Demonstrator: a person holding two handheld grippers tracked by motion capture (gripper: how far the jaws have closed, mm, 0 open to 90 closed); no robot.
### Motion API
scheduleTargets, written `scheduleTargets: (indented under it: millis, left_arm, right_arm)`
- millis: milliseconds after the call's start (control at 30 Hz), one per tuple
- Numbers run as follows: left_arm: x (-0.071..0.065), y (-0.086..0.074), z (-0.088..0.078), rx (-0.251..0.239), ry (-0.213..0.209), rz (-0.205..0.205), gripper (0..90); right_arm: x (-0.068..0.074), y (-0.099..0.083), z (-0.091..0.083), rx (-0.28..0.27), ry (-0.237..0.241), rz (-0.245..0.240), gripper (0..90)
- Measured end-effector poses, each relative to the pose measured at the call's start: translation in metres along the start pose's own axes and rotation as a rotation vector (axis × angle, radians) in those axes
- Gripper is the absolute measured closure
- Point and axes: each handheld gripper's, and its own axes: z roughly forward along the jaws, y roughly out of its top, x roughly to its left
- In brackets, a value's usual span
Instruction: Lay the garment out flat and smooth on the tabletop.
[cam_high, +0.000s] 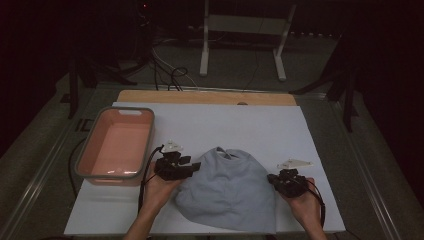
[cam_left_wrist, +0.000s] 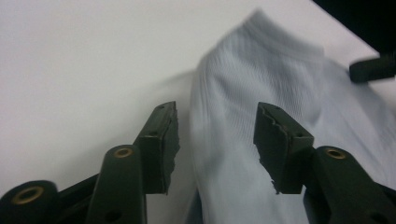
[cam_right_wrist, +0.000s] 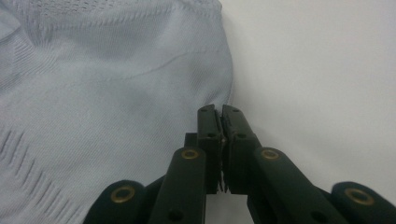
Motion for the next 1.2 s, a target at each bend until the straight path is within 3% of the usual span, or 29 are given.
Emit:
scheduleTargets:
  millis: [200,300,433,467,500,567,700,867,1100,1200]
  left_arm:
    - [0.000,0.015,0.017,-0.006,-0.001,0.000,37.3]
    - [-0.001,0.020,0.025,0.003,-0.003,-0.008,28.1]
    - [-0.004,0.021,0.036,0.041,0.015,0.021,26.0]
    - [-0.006,0.021,0.037,0.040,0.046,0.038,28.4]
    - [-0.007,0.021,0.037,0.040,0.055,0.050,36.4]
    - [-0.009,0.020,0.038,0.048,0.011,0.069,60.1]
    - [-0.016,0.019,0.036,0.069,-0.023,0.112,88.5]
    - [-0.025,0.018,0.033,0.084,-0.029,0.159,90.0]
    - [-0.021,0.020,0.027,0.059,-0.010,0.144,89.2]
    - [-0.020,0.021,0.024,0.050,-0.001,0.141,81.1]
  right_arm:
    - [0.001,0.001,0.000,-0.007,0.001,-0.005,84.4]
    - [0.003,0.003,0.000,-0.017,0.003,-0.003,72.0]
    - [0.006,0.006,0.000,-0.044,0.028,-0.001,57.1]
    - [0.007,0.007,0.000,-0.049,0.031,-0.003,55.3]
    - [0.007,0.008,0.000,-0.052,0.036,-0.007,54.1]
    - [0.008,0.009,-0.001,-0.062,0.042,-0.012,53.0]
    - [0.010,0.013,-0.002,-0.081,0.052,-0.013,52.0]
    - [0.015,0.020,-0.003,-0.110,0.071,-0.020,50.7]
    - [0.037,0.041,0.004,-0.156,0.128,-0.046,47.1]
    - [0.048,0.051,0.010,-0.170,0.150,-0.064,47.2]
